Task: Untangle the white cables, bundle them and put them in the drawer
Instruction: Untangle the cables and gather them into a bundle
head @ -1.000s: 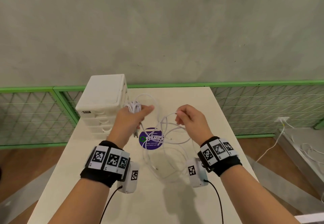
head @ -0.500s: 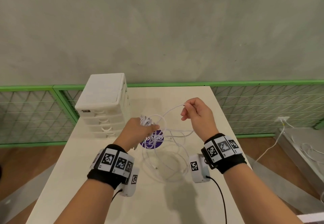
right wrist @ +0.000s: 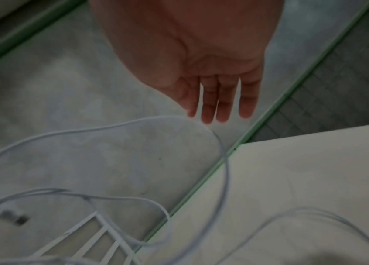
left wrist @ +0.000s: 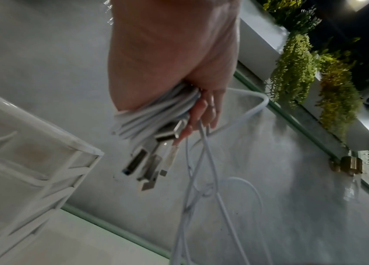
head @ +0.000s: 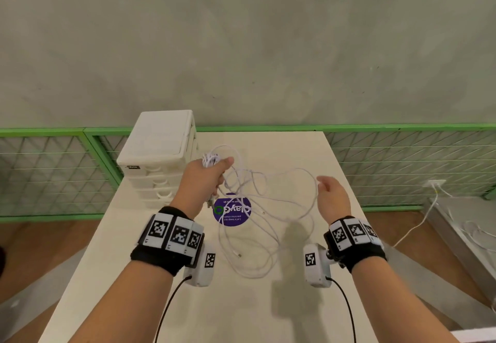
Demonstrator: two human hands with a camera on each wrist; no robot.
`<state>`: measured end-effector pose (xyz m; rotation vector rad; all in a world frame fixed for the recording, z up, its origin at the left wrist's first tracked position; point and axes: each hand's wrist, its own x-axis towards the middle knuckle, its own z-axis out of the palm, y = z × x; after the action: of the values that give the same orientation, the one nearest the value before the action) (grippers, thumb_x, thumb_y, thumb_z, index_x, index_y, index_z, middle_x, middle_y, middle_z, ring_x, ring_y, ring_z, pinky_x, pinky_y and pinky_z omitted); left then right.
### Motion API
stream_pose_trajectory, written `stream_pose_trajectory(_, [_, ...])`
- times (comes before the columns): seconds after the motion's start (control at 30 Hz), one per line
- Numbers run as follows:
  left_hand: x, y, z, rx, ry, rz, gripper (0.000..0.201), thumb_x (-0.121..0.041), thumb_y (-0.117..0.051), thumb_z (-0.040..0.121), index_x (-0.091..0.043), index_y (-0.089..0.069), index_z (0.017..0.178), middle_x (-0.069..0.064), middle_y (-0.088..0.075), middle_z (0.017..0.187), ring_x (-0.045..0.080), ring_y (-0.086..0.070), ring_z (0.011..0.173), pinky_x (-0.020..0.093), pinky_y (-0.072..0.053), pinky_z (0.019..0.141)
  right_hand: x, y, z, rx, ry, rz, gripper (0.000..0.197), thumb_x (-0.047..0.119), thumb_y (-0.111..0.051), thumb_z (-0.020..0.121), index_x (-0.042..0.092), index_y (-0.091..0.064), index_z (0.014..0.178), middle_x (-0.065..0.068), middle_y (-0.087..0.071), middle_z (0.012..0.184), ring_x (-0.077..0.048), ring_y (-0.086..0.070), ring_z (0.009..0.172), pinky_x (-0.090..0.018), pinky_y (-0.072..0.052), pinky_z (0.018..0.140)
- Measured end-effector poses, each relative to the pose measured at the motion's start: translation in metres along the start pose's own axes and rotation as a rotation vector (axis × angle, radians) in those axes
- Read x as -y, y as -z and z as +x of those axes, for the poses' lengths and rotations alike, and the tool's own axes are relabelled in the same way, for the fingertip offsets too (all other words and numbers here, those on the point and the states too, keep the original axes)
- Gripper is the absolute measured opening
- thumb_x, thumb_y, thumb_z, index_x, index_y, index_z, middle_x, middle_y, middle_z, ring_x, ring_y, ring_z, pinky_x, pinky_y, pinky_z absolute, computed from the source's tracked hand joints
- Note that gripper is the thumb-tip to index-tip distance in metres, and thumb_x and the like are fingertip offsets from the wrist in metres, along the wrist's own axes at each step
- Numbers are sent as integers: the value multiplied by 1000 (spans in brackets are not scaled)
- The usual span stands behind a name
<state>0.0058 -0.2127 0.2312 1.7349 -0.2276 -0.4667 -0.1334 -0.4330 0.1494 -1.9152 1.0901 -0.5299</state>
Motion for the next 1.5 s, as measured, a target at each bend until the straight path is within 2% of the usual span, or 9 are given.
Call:
stream_pose_trajectory(0.13, [-5,-9,-5,84,-10,-43,27,-26,-68,86,-14,-51,68,-5,-43,43,14,-33,41,25,-33,47,45,-2,-19,-145,499,57,39,8,-44,93,14,-49,131,-8,-47,133,-19,-41,125,-24,-27,104])
stream_pose_trajectory(0.23, [-4,-13,-8,100,-19,-62,29,-25,-69,86,-16,-51,65,-8,-40,40,13,-31,42,25,-30,46,70,-9,-33,186,781,-16,27,30,-54,92,24,-62,117,5,-58,115,-6,-49,109,-19,-34,96])
stream_pose_trajectory(0.3, [-5,-14,-9,89,-28,-72,32,-27,-70,85,-16,-49,63,-8,-40,40,12,-31,40,24,-29,46,75,-18,-40,456,721,-130,25,38,-65,84,26,-69,105,13,-60,97,-4,-55,92,-20,-41,84])
stream_pose_trajectory(0.4, [-2,-14,-8,62,-47,53,36,-33,-77,77,-14,-50,64,-3,-45,44,13,-36,37,22,-32,43,71,-30,-43,515,665,-266,19,28,-69,82,22,-73,98,11,-56,80,-8,-52,77,-24,-40,74])
stream_pose_trajectory(0.63, [26,-8,-9,286,74,465,45,-45,-83,65,-12,-53,62,-5,-52,47,8,-44,37,17,-34,40,75,-29,-44,392,605,-32,12,17,-62,87,15,-73,92,6,-62,85,-6,-54,77,-10,-37,69])
stream_pose_trajectory(0.77, [40,-10,-11,411,104,594,31,-32,-86,65,-16,-60,69,-7,-57,51,7,-47,42,17,-35,44,79,-22,-41,282,547,115,8,17,-62,87,20,-70,86,7,-65,86,-7,-58,77,-21,-46,74])
stream_pose_trajectory(0.9, [56,-6,-7,326,145,722,35,-21,-83,68,-5,-61,90,3,-55,68,14,-46,51,21,-36,46,83,0,-33,103,445,365,15,13,-58,90,25,-64,82,10,-64,80,-7,-58,66,-19,-50,68])
stream_pose_trajectory(1.17, [80,2,0,97,113,768,34,-34,-66,79,-15,-45,61,0,-47,63,19,-48,61,28,-35,57,51,48,-4,-217,235,583,9,16,-55,92,21,-63,90,-1,-62,78,-11,-58,65,-29,-54,65])
stream_pose_trajectory(1.5, [78,6,11,7,79,597,44,-45,-72,76,-10,-47,68,6,-52,70,23,-51,68,31,-37,61,19,55,0,-321,93,604,10,15,-52,94,17,-61,91,-3,-58,73,-8,-55,59,-28,-54,59])
